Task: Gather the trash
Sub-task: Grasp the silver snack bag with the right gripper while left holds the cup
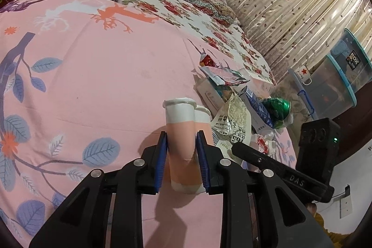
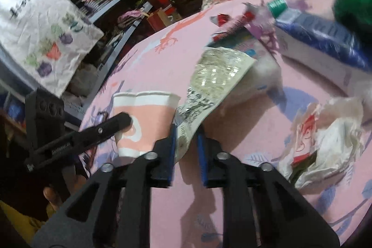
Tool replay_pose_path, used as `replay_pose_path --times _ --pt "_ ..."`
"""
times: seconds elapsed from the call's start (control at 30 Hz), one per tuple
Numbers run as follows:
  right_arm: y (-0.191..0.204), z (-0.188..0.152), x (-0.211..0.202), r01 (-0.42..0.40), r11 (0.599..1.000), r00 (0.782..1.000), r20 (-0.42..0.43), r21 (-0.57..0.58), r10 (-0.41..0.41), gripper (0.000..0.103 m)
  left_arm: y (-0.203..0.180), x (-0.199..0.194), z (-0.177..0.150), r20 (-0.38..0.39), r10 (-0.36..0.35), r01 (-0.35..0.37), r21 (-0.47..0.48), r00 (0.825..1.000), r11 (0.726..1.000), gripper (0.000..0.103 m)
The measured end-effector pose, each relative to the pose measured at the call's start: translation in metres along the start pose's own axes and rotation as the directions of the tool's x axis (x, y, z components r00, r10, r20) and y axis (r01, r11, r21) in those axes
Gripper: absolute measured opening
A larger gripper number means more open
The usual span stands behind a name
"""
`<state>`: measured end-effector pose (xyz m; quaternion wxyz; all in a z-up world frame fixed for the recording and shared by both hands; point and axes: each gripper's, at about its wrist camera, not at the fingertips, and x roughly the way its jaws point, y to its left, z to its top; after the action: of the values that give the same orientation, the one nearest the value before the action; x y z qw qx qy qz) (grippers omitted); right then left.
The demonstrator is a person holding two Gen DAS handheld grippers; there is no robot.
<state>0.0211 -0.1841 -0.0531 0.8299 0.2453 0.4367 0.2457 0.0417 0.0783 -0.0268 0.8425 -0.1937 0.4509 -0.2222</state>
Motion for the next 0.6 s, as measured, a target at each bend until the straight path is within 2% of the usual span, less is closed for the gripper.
replay_pose_path --times 0.07,0.1,0.23,0.27,0.33,0.37,0.4,0.5,0.6 --pt "-0.004 0.001 -0.004 -0.030 0.999 0.999 0.036 0.036 0.028 0.063 -0.003 -0.001 -0.002 0.000 0.005 -0.005 0.004 1.000 1.000 0.024" --pt "-0.002 0.002 -0.005 -0.024 0.999 0.999 0.050 0.032 0.023 0.066 -0.004 -0.001 -0.003 -0.001 0.007 -0.007 0.004 1.000 1.000 0.024" --pt "0.003 0.010 0.002 -0.006 1.000 0.999 0.040 0.016 0.005 0.064 -0.003 -0.001 -0.004 -0.003 0.013 -0.013 0.000 1.000 1.000 0.024" --pt "0.001 0.012 0.005 0.002 1.000 0.999 0.036 0.019 -0.002 0.060 -0.004 0.000 -0.004 -0.004 0.014 -0.014 -0.001 1.000 1.000 0.024" --pt "0.000 0.014 0.017 0.037 0.999 0.999 0.001 0.018 -0.037 0.038 -0.007 0.000 -0.004 -0.005 0.018 -0.018 0.001 1.000 1.000 0.024" --pt "0.000 0.016 0.025 0.036 0.999 0.999 -0.030 0.022 -0.035 0.023 -0.008 -0.001 -0.005 -0.004 0.019 -0.019 0.004 1.000 1.000 0.024" --pt "0.001 0.016 0.027 0.024 0.999 0.999 -0.032 0.029 -0.023 0.019 -0.010 -0.001 -0.005 -0.004 0.017 -0.017 0.006 1.000 1.000 0.024" --pt "0.019 0.013 0.015 0.015 0.999 1.000 0.020 -0.044 -0.015 0.017 -0.014 -0.011 -0.007 0.024 -0.005 0.004 0.019 1.000 1.000 0.022" --pt "0.047 0.010 -0.013 0.027 0.983 0.991 0.133 -0.181 -0.003 0.017 -0.020 -0.023 -0.005 0.060 -0.035 0.034 0.023 0.998 0.999 0.022"
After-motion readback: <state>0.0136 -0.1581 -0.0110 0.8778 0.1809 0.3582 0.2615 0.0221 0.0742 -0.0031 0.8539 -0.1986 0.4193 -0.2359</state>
